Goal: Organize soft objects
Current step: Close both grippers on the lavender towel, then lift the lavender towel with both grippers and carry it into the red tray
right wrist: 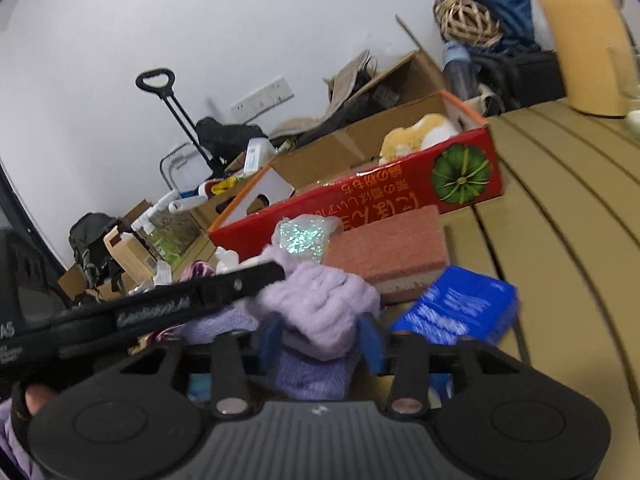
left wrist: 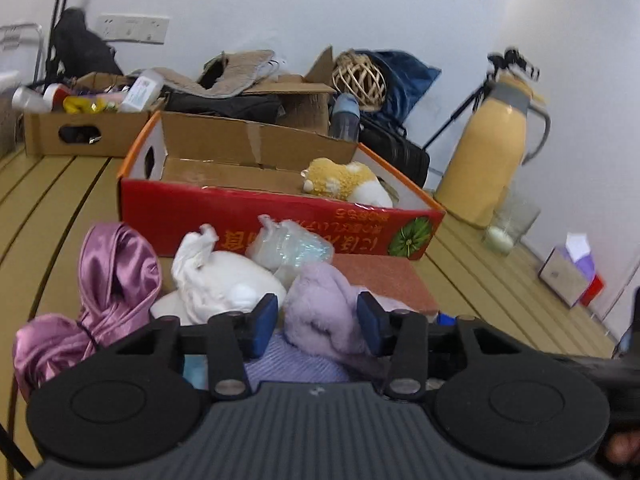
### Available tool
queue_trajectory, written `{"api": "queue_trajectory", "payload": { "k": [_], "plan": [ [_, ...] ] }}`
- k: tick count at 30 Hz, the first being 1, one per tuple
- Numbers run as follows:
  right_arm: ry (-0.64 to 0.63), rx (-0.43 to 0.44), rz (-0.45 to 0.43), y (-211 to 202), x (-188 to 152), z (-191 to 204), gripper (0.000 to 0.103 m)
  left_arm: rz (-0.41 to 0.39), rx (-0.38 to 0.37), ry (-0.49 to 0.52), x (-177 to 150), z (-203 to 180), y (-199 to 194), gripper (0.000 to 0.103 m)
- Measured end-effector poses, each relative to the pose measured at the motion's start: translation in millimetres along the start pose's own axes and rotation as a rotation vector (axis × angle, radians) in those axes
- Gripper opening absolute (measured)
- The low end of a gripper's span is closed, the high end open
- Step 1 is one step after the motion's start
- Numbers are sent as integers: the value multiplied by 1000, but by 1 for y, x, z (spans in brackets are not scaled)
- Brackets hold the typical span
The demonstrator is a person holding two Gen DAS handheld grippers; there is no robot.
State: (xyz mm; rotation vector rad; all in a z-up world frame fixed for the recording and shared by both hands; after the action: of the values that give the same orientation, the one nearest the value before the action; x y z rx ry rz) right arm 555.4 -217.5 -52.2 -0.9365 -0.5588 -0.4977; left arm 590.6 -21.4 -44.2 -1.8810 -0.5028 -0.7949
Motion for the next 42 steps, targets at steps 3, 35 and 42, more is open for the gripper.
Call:
{"api": "queue_trajectory", "payload": {
  "k": [3, 35, 42],
  "plan": [
    [-36, 1, -7, 9, 10, -3, 38, -17, -62, -47, 0, 10, -1, 32],
    [-122, -27, -238, -77, 26, 26, 11, -216, -194, -46, 27, -54, -80, 16],
    [-141, -33, -255, -76, 116, 13, 11, -192, -212, -2, 135, -63, -33, 16]
  ]
}}
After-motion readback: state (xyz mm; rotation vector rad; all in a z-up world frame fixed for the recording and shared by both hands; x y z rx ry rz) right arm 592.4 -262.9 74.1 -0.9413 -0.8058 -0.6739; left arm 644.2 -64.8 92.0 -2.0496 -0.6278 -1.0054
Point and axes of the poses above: each gripper's, at about its wrist camera, not at the fingertips, and y roughly the way its jaws point, z to its left, x to its top, the point moved 3 cm from there along y, roughly the way its jaws point, and after that the axes turned 10 degrees about z, right-handed, at the moved point
